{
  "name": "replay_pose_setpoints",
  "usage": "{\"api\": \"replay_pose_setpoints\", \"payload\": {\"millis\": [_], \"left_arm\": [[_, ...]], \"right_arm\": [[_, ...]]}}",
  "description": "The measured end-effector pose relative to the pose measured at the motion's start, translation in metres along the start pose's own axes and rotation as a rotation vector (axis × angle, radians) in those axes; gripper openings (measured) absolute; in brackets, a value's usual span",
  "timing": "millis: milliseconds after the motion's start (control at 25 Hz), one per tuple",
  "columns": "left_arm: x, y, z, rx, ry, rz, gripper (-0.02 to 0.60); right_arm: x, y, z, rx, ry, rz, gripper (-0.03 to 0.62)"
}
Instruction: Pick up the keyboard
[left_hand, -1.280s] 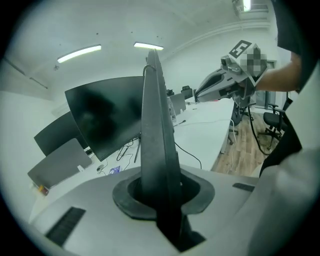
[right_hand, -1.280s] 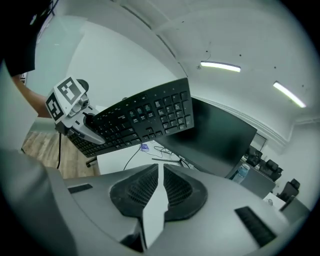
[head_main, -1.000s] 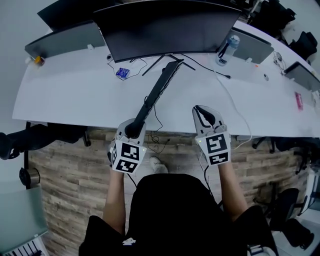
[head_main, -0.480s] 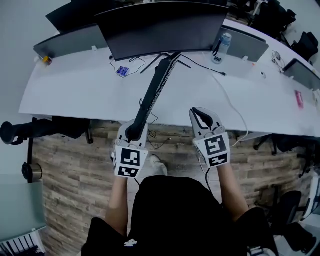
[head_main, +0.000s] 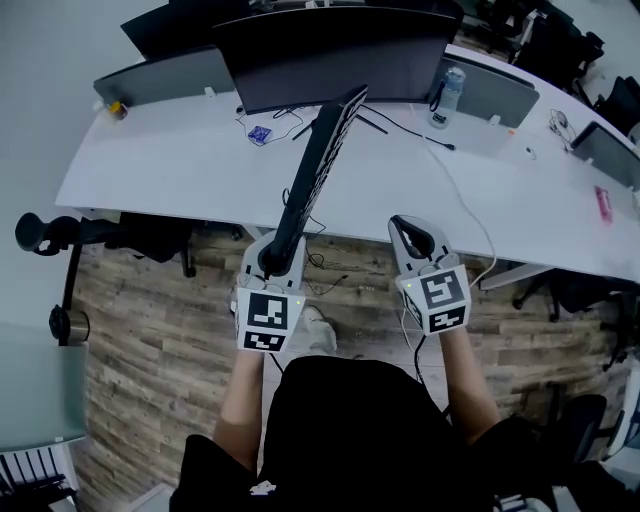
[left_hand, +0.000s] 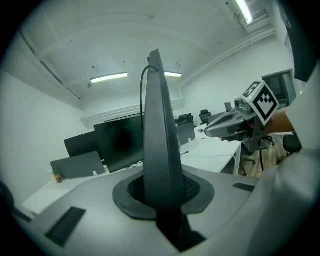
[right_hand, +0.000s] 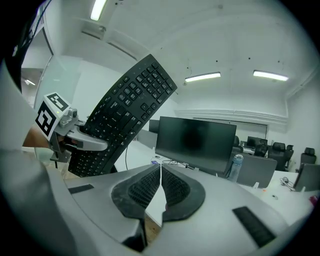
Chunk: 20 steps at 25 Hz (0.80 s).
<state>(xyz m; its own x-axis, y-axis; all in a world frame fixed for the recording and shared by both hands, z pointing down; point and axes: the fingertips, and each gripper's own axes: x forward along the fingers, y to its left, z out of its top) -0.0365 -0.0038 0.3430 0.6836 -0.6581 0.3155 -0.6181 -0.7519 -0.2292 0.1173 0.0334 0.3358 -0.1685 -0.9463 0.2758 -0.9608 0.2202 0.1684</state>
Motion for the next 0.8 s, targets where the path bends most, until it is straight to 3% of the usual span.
{"api": "replay_pose_setpoints", "payload": {"millis": [240,800], "left_arm": [[-0.027,-0.023,0.014,-0.019,-0.048,0.004,0.078],[-0.059,-0.066,0.019,-0.060,-0.076,-0.005,0.078]], "right_arm": [[-0.028,0.011,0.005,0.008,-0.037,0.018,0.006],[-0.071,0.024,0.007,0.014,-0.082,0.051,0.006]]}}
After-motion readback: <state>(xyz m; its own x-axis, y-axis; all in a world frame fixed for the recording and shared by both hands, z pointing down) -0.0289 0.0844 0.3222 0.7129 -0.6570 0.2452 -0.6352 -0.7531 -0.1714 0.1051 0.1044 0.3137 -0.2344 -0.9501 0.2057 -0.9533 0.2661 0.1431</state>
